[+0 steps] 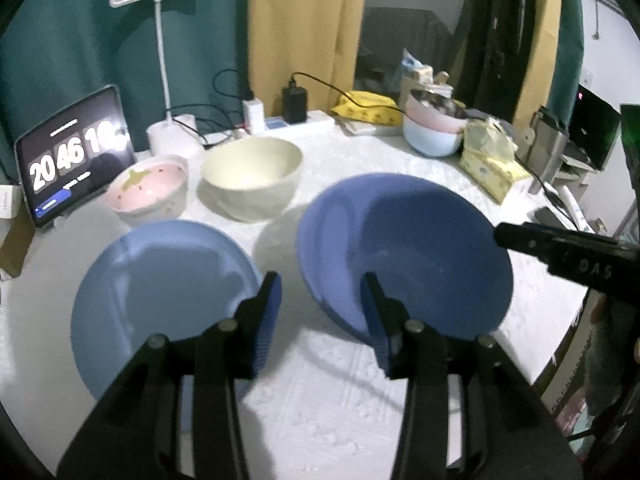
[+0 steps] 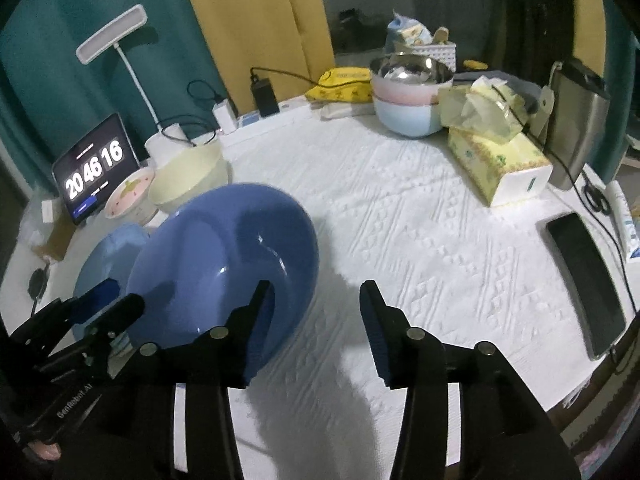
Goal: Organize plates and bowls
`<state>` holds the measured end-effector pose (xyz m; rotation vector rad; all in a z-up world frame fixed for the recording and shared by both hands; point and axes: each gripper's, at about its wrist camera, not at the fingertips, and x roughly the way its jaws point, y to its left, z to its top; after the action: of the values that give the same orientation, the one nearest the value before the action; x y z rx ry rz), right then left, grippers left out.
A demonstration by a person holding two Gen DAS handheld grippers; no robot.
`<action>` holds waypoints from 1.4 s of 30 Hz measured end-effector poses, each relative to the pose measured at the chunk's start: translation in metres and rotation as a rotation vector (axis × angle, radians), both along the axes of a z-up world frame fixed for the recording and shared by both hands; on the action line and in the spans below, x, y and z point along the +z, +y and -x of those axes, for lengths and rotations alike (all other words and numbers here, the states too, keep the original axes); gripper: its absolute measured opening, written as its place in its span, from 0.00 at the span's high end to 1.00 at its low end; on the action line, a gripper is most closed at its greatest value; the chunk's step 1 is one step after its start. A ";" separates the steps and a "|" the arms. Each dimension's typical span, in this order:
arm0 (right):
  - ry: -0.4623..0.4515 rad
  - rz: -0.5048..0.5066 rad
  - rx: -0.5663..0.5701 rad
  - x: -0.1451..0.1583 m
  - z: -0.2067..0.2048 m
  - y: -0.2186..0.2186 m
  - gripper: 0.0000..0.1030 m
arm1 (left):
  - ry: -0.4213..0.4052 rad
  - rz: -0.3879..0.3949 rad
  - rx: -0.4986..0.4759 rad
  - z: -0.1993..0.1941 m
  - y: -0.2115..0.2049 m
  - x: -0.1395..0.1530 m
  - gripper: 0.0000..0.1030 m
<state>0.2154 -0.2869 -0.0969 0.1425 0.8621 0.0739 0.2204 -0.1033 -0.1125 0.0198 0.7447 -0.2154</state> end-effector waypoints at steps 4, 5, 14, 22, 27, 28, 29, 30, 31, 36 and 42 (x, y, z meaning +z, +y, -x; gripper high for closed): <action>-0.026 0.010 -0.003 0.010 -0.005 0.002 0.55 | -0.020 0.011 0.022 -0.003 0.013 0.008 0.58; -0.033 0.012 -0.002 0.013 -0.007 0.003 0.54 | -0.025 0.014 0.027 -0.005 0.017 0.010 0.58; -0.082 0.025 0.045 0.035 -0.028 0.029 0.54 | -0.075 0.041 0.069 -0.021 0.044 0.032 0.58; -0.090 0.025 0.095 0.044 -0.050 0.058 0.54 | -0.090 0.052 0.089 -0.037 0.060 0.041 0.58; -0.093 0.041 0.125 0.050 -0.065 0.074 0.55 | -0.096 0.061 0.099 -0.054 0.068 0.045 0.58; -0.094 0.044 0.130 0.051 -0.069 0.077 0.55 | -0.091 0.068 0.103 -0.060 0.071 0.046 0.58; -0.093 0.048 0.133 0.051 -0.074 0.080 0.55 | -0.087 0.074 0.106 -0.064 0.072 0.046 0.58; -0.093 0.052 0.135 0.052 -0.078 0.082 0.55 | -0.083 0.077 0.109 -0.068 0.073 0.045 0.58; -0.093 0.057 0.138 0.052 -0.083 0.085 0.55 | -0.079 0.080 0.113 -0.073 0.075 0.045 0.58; -0.079 0.066 0.148 0.049 -0.101 0.097 0.55 | -0.048 0.082 0.119 -0.093 0.083 0.039 0.58; -0.034 0.059 0.158 0.037 -0.126 0.110 0.55 | 0.000 0.101 0.114 -0.117 0.087 0.032 0.58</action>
<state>0.3419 -0.1773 -0.0595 0.0175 0.8392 0.1976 0.3375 -0.0158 -0.0801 -0.1183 0.7321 -0.1438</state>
